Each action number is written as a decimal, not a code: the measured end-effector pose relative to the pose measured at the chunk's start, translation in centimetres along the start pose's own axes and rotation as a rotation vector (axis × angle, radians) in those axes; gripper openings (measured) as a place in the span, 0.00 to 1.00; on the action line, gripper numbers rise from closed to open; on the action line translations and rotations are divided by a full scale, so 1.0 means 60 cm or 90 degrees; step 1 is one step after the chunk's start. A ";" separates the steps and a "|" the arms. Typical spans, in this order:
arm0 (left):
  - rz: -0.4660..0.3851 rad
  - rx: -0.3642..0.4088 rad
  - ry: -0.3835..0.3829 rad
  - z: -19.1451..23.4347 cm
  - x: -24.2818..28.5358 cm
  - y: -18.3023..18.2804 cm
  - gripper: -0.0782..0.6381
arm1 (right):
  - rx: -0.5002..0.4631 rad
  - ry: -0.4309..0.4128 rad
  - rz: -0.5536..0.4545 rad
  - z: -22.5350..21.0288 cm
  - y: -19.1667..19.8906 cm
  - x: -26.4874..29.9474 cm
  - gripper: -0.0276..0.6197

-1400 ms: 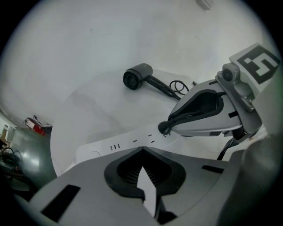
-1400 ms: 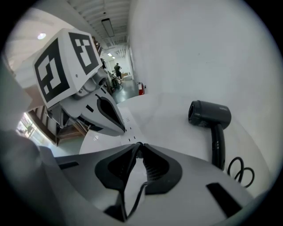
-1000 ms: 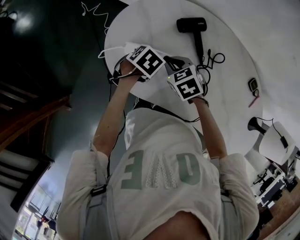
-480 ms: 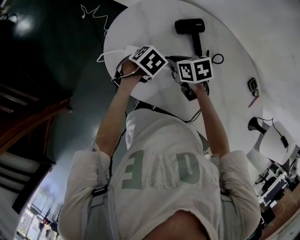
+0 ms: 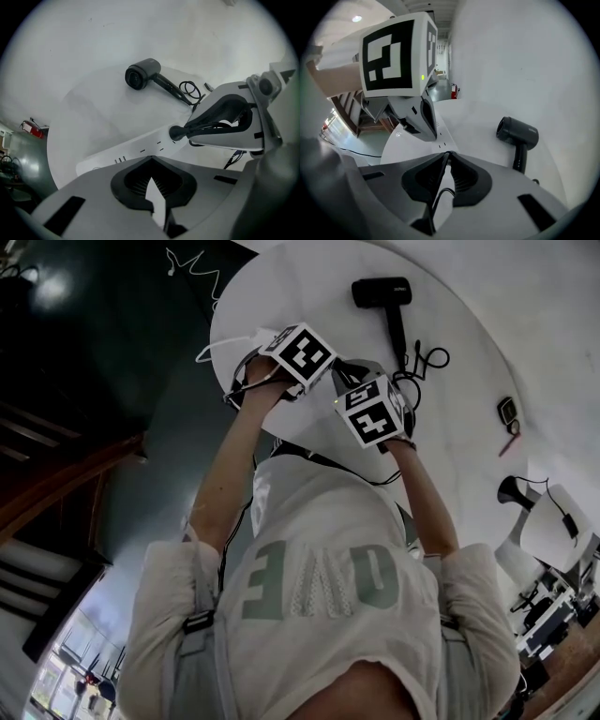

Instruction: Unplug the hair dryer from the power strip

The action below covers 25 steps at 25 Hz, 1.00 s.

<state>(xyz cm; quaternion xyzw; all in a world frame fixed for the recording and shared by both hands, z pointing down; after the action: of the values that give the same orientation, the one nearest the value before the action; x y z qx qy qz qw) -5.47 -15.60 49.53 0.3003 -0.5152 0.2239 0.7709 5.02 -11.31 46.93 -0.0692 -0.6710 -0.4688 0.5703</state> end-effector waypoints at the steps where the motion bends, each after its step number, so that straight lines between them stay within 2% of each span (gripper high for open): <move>1: 0.009 -0.005 0.006 0.000 0.000 0.001 0.13 | -0.011 0.004 0.000 0.002 0.000 -0.001 0.12; 4: 0.029 -0.015 0.031 0.001 0.001 0.001 0.12 | -0.050 0.012 0.008 0.007 0.005 -0.005 0.12; 6: 0.006 -0.014 0.033 0.001 0.003 -0.002 0.12 | -0.079 0.009 0.000 0.016 0.003 -0.013 0.12; 9: -0.043 0.007 0.010 0.013 0.010 -0.036 0.12 | -0.114 -0.039 -0.073 0.050 -0.043 -0.060 0.12; 10: -0.043 -0.004 0.026 0.020 0.010 -0.039 0.12 | -0.113 -0.046 -0.085 0.056 -0.049 -0.070 0.12; 13: -0.050 -0.061 0.066 0.018 0.005 -0.016 0.12 | -0.021 -0.051 -0.082 0.029 -0.015 -0.081 0.12; 15: -0.046 -0.044 0.050 0.015 0.003 -0.024 0.12 | -0.004 -0.033 -0.093 0.007 -0.013 -0.090 0.12; 18: -0.009 -0.020 0.036 0.012 0.005 -0.029 0.12 | 0.005 -0.027 -0.111 0.005 -0.017 -0.098 0.12; 25: -0.026 -0.041 0.059 0.016 0.003 -0.026 0.12 | 0.001 -0.027 -0.110 0.005 -0.017 -0.099 0.12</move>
<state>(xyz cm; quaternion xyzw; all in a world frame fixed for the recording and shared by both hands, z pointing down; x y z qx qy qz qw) -5.02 -17.40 49.63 0.2753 -0.4797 0.2048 0.8076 6.21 -9.01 41.45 -0.0204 -0.6865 -0.5146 0.5133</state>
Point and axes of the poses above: the fingertips, and each gripper's own axes: x forward along the fingers, z to its left, y out of its underside, the point moved 8 cm from there along -x, backward along the fingers, and after that the axes turned 5 degrees about y, right-handed, at the moved point
